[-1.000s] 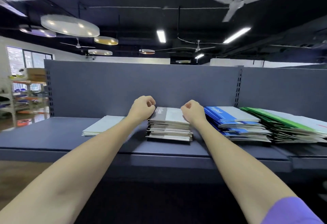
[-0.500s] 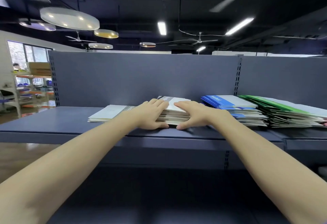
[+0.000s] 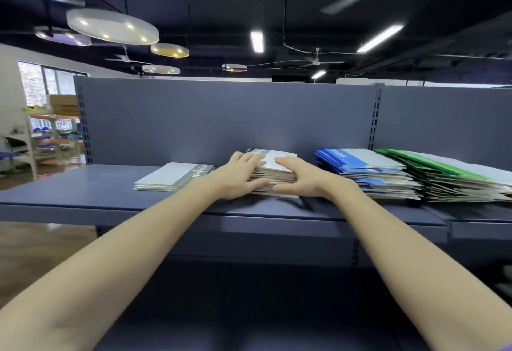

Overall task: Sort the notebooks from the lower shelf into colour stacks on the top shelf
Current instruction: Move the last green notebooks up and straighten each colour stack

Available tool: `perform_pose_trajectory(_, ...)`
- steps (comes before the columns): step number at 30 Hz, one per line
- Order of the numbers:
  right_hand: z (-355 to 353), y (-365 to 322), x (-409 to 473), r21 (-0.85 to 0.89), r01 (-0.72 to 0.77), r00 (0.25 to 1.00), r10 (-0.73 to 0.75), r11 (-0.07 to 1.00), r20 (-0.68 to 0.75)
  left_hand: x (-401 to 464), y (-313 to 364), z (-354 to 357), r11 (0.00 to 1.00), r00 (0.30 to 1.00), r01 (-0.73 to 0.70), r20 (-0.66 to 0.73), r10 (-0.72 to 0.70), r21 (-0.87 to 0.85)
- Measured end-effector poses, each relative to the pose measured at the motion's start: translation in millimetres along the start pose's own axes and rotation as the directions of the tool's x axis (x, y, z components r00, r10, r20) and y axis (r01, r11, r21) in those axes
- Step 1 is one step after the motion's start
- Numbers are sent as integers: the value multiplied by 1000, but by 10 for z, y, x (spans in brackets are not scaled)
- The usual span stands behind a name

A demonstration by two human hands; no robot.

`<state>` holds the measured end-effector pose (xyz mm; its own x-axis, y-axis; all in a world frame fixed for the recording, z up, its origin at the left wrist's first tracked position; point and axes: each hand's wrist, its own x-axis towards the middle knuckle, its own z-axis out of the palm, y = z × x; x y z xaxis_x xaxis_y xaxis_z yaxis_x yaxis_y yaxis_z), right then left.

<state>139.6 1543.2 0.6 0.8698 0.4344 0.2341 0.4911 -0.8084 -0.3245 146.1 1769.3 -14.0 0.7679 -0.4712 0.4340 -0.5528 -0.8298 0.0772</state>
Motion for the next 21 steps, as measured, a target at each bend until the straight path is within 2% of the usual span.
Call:
perform_pose_trajectory(3, 71, 28, 37, -63, 10, 995, -16, 998, -98, 39, -17, 65, 997, 999, 5, -35, -2, 78)
perform_pose_trajectory(6, 114, 25, 13, -2, -7, 985, 6, 1000, -170, 18, -7, 166, 991, 988, -28, -148, 48, 132)
perform_pose_trajectory(11, 114, 32, 13, 197, -69, 986, 96, 978, -134, -24, -55, 60, 988, 987, -47, -157, 23, -146)
perform_pose_trajectory(15, 145, 67, 62, 250, -116, 953, 179, 961, -246, -47, -172, 127, 964, 969, 48, -222, -109, -262)
perform_pose_trajectory(18, 213, 123, 53, 396, -131, 935, 246, 909, -255, -54, -146, 106, 958, 961, 80, -236, -148, -276)
perform_pose_trajectory(21, 245, 89, -9, 418, -135, 936, 254, 898, -242, -83, -112, 90, 922, 939, 190, -211, -270, -336)
